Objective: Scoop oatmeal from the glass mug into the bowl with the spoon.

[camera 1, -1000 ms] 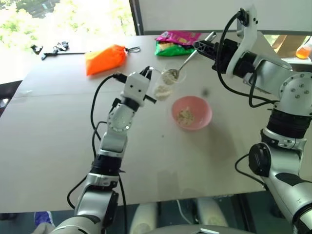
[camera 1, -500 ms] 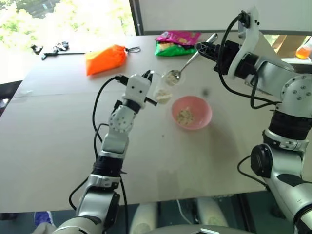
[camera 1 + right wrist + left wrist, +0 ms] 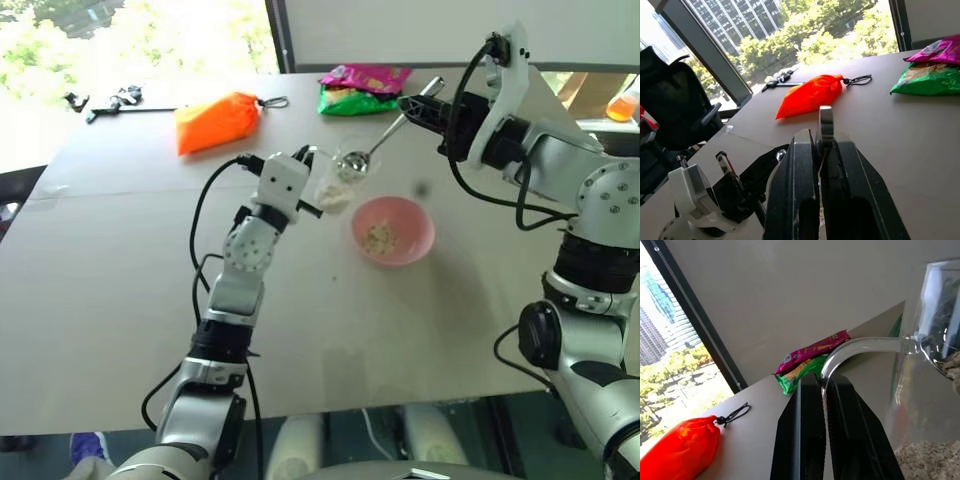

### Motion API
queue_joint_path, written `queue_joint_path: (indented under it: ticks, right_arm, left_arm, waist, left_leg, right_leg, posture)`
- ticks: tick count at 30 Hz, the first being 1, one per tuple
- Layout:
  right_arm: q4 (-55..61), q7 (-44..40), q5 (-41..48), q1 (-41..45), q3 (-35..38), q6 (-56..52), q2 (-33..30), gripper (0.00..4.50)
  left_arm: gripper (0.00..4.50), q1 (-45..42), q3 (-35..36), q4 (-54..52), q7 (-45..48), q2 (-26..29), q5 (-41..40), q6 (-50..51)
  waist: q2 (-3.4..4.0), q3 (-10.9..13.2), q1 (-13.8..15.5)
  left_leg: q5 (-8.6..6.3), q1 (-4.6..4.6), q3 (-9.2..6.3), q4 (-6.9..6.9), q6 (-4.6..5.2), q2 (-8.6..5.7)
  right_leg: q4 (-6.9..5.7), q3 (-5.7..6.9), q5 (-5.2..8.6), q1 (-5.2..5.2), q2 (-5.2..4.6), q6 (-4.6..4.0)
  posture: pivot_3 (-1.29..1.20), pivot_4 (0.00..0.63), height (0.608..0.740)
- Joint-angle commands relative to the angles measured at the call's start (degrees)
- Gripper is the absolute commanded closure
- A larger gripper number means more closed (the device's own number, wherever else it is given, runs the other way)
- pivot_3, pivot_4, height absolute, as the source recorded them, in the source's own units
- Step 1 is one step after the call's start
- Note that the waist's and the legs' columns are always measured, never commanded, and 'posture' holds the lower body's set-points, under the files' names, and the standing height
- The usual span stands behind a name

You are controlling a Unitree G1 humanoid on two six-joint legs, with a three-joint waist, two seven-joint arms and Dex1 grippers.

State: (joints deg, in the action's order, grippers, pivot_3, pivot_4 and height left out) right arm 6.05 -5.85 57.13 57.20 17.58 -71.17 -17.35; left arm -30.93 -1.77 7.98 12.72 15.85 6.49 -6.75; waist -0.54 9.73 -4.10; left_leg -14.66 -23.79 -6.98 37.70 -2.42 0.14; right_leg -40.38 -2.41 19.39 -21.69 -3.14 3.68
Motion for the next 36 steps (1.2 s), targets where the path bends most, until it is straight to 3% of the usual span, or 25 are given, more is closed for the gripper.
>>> queue_joint_path:
  ticks: [1,17,36]
  right_arm:
    - [-0.4,2.4,4.2,1.9,3.3,-2.1,1.0,4.5]
    - [-16.9,17.5,11.2,8.3,14.0,-9.5,2.1,4.5]
    - [-23.6,24.9,18.0,11.5,19.7,-10.1,-1.2,4.5]
  left_arm:
    - [4.41,-1.0,0.8,-2.5,-0.2,0.1,-0.8,-1.3]
    - [4.41,1.1,0.5,-1.8,0.2,1.0,-0.1,-3.1]
    - [4.41,2.0,0.1,0.9,0.6,3.1,0.7,-4.8]
  waist:
    - [0.0,0.0,0.0]
    - [0.0,0.0,0.0]
    - [0.01,0.0,0.1]
  left_leg:
    - [0.0,0.0,0.0,0.02,0.0,0.0]
    - [-0.01,0.02,0.04,0.35,0.01,-0.02]
    - [-0.01,0.0,0.08,0.35,0.02,-0.01]
  right_leg:
    - [-0.02,0.0,0.0,0.0,0.0,0.0]
    - [-0.4,-0.08,0.0,-0.02,0.02,0.0]
    - [-0.41,-0.11,0.0,-0.04,0.02,0.0]
  posture:
    - [0.0,0.15,0.74]
    - [0.0,0.15,0.74]
    - [0.0,0.15,0.74]
